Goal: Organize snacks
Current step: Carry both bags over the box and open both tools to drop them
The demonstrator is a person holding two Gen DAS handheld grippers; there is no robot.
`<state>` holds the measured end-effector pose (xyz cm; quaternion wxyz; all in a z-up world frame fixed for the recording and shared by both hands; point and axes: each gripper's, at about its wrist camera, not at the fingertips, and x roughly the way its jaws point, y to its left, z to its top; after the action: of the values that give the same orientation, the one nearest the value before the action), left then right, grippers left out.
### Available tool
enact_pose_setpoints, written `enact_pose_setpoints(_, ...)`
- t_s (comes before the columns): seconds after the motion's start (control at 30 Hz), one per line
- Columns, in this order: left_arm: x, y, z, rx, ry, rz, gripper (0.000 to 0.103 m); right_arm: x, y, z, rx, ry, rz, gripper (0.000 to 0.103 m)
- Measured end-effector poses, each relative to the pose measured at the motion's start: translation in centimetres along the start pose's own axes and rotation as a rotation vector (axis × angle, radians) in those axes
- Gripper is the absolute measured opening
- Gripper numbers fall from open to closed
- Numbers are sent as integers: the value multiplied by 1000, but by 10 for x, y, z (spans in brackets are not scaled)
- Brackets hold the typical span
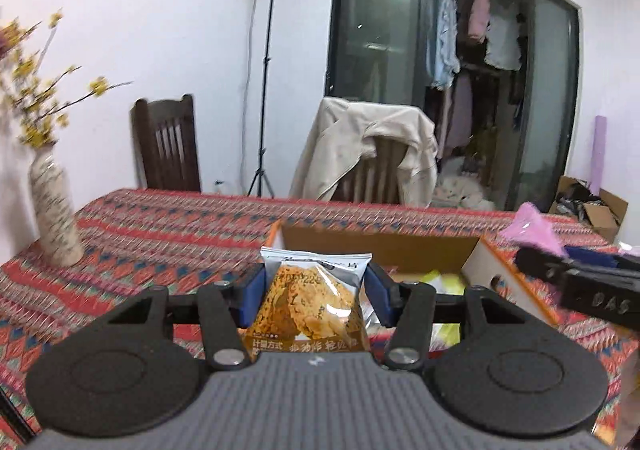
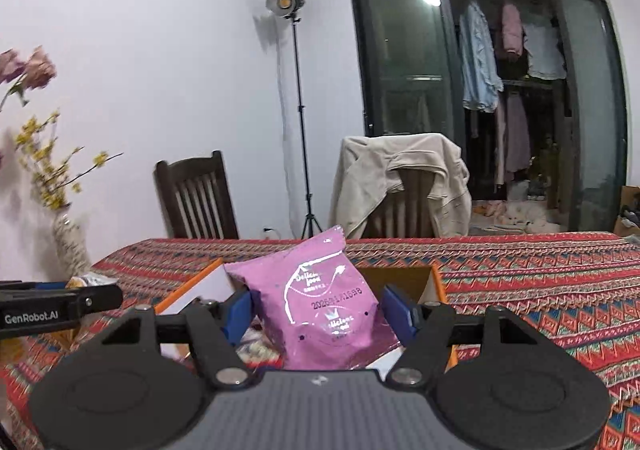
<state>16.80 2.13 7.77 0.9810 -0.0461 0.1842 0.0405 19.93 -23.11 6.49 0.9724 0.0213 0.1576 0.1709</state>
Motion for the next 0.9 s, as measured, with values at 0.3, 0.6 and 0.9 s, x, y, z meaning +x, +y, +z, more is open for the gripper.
enact_pose_setpoints(0.3,64,-31,12,8,9,18,54,54,-8,0,11,7,-30,68)
enact_pose_setpoints(0.6,106,-29,-11,-3,60,23,54,85,-17,-21,-5,62,-34,68)
enact_pose_setpoints(0.9,109,-29,-21,-9,26,25,101,94,-20,-35,5,108,-55,82)
